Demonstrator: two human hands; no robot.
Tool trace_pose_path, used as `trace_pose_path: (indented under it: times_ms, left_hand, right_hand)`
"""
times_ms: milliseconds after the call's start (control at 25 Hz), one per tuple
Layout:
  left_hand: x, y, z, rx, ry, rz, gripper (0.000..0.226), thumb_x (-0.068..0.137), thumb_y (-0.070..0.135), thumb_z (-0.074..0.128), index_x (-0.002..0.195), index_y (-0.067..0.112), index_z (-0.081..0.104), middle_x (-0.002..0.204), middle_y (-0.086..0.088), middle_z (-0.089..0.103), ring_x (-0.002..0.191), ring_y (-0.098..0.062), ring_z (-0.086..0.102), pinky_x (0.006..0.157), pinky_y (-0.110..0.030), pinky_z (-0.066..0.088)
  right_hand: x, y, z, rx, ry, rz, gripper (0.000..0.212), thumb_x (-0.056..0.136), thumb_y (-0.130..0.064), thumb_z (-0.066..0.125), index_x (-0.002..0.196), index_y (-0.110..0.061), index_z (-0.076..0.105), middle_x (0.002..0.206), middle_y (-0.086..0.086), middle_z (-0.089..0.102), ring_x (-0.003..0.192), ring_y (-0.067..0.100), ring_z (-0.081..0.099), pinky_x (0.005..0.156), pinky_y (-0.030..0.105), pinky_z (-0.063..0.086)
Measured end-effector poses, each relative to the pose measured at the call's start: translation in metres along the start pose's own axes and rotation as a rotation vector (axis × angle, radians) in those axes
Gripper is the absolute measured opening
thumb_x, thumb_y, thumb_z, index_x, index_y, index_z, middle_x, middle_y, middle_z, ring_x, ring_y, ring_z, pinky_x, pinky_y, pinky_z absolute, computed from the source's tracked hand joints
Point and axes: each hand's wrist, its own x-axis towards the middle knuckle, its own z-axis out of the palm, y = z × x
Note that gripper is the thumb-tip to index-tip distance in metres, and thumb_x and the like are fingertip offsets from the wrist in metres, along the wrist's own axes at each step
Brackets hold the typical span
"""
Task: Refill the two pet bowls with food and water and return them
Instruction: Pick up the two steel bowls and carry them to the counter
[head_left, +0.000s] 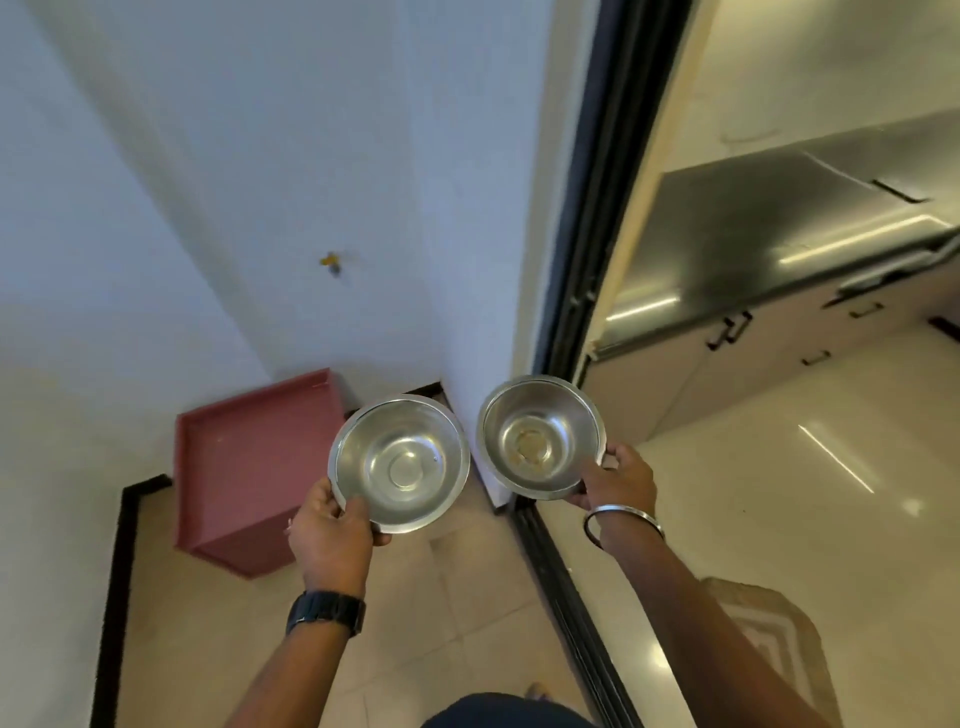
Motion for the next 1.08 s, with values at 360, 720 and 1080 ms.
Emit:
trace_pose_path:
  times_ms: [360,720,1080]
  left_hand:
    - [-0.066,0.047,0.180,0.034,-0.397,0.101,0.037,0.092,-0.001,0.064,0.102,0.034,0.072,0.081,0.007,0.081,0.049,-0.020,0.073,0.048,-0.035,0.062]
    - [-0.098,0.087,0.332,0.092,-0.660,0.190,0.019,0.095,0.001,0.063,0.095,0.017,0.071,0.084,-0.011,0.078,0.055,-0.024,0.076,0.045,-0.032,0.061]
    - [-0.085,0.131,0.462,0.060,-0.760,0.260,0.019,0.093,0.000,0.063,0.092,0.016,0.073,0.082,-0.014,0.077,0.057,-0.026,0.077,0.049,-0.039,0.065]
  right_hand:
    - [0.055,0.011,-0.170,0.165,0.349,0.031,0.031,0.081,0.000,0.071,0.106,-0.018,0.073,0.082,0.019,0.075,0.065,0.035,0.078,0.052,0.038,0.066]
    - [0.100,0.009,-0.259,0.295,0.624,0.095,0.030,0.086,0.003,0.071,0.106,-0.019,0.072,0.080,0.023,0.076,0.068,0.036,0.077,0.048,0.029,0.063]
    - [0.173,-0.019,-0.298,0.381,0.774,0.099,0.035,0.084,0.003,0.071,0.110,-0.021,0.072,0.081,0.019,0.076,0.070,0.036,0.078,0.054,0.034,0.065]
